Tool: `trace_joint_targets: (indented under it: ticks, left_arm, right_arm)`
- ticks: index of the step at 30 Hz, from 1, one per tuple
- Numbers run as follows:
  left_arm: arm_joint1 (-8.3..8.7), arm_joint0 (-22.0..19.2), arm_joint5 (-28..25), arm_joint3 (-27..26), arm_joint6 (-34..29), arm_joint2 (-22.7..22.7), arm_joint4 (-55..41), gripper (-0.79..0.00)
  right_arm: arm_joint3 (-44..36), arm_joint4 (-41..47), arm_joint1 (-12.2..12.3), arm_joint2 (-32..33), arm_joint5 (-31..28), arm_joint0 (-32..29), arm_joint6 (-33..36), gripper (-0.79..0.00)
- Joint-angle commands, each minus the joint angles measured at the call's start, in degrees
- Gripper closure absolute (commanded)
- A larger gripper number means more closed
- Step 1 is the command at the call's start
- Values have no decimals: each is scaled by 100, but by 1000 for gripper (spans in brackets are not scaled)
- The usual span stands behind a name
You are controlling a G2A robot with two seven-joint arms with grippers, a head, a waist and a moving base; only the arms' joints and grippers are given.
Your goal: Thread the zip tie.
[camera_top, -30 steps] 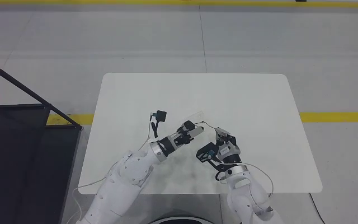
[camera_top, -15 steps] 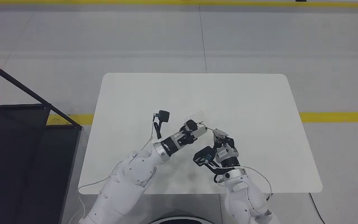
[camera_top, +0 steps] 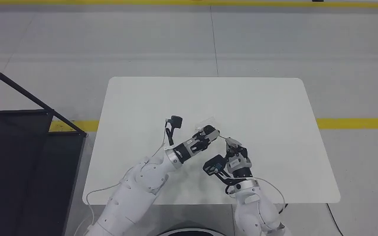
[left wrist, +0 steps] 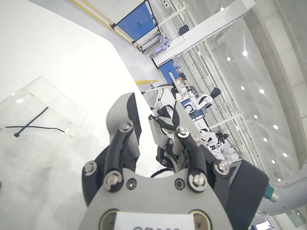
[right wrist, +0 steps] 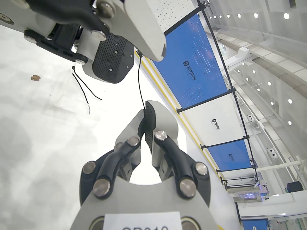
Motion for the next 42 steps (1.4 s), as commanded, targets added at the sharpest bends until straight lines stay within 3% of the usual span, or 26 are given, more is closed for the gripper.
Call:
trace_joint_targets:
  ticks: [1,13,18,21,29,30,31,32,33,34,42]
  left_arm:
    - [-6,-25,-13,35,-36,18,-17,-299]
    - [-64,-171,-149,265,-2,169,54,-228]
    - [-75,-178,-197,294,52,169,80,-139]
    - [-79,-177,-222,303,63,165,92,0]
    - [-87,-194,-264,321,35,152,114,0]
    - [-86,-200,-279,324,36,148,143,0]
    - [-84,-207,-304,327,39,138,188,0]
    - [-81,-204,-327,325,52,124,222,0]
    - [-76,-194,-352,308,71,103,254,0]
    - [-70,-178,-375,276,99,75,294,0]
    - [25,148,-444,-264,132,-229,643,0]
  right_arm:
    - [-14,-24,-6,-5,25,-24,22,0]
    - [-128,-255,-51,-92,52,-134,166,0]
    - [-122,-294,-70,-101,36,-131,188,0]
    - [-120,-302,-79,-96,32,-138,184,0]
    - [-122,-324,-104,-90,10,-151,187,0]
    - [-126,-319,-107,-90,-2,-152,184,-89]
    - [-125,-315,-109,-85,-13,-153,183,-369]
    - [-122,-287,-111,-78,-47,-150,172,-566]
    - [-129,-216,-113,-63,-97,-140,134,-702]
    - [-131,-123,-112,-30,-153,-127,71,-785]
    - [-81,1251,-37,618,-1063,-72,-988,-785]
